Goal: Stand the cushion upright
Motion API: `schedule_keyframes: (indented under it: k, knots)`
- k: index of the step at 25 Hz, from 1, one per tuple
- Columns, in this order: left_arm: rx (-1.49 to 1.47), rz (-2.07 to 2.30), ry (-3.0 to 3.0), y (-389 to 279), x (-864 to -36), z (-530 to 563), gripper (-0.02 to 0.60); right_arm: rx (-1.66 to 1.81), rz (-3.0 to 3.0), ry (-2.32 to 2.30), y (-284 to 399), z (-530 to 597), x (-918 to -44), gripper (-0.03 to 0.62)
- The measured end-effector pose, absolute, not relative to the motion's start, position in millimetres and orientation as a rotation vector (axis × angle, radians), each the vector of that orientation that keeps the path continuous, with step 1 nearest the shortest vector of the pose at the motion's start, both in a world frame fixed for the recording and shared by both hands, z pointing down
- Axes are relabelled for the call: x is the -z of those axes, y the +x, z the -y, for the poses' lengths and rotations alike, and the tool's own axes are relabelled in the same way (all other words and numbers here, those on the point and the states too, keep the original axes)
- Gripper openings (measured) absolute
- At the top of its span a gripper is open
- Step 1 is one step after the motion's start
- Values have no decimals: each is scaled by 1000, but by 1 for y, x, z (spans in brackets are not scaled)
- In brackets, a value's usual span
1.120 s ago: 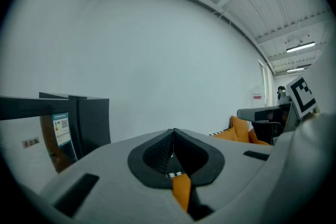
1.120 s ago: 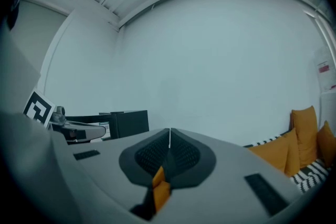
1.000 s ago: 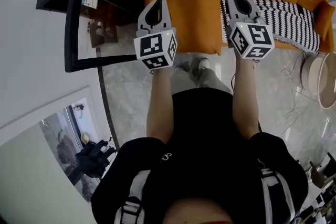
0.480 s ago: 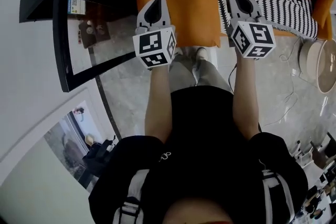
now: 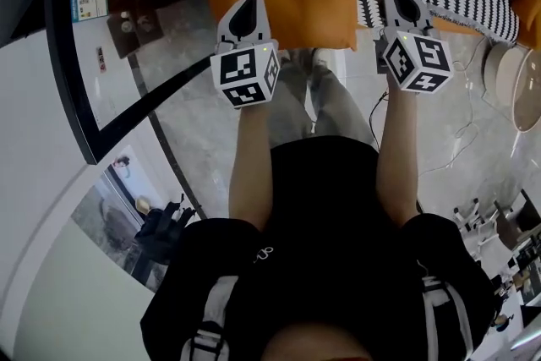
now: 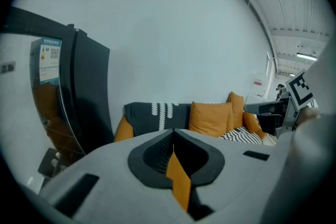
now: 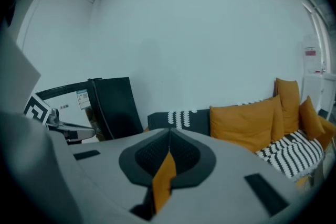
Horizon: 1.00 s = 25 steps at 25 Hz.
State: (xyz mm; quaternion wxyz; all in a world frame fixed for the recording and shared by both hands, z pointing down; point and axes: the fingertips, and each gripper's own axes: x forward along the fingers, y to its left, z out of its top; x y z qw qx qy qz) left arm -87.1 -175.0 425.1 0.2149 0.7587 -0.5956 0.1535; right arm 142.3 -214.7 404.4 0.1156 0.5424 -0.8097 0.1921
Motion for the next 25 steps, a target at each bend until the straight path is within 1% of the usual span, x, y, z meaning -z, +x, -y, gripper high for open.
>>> schedule_keyframes:
  k: [15,25]
  knots:
    - [-682,1513,1930,-102,-561,114,11,-769,2204,1427,152,162,-539,12]
    - [-793,1426,1836,-111,-628,69,11,-838,2137,1297,153,119,-611,12]
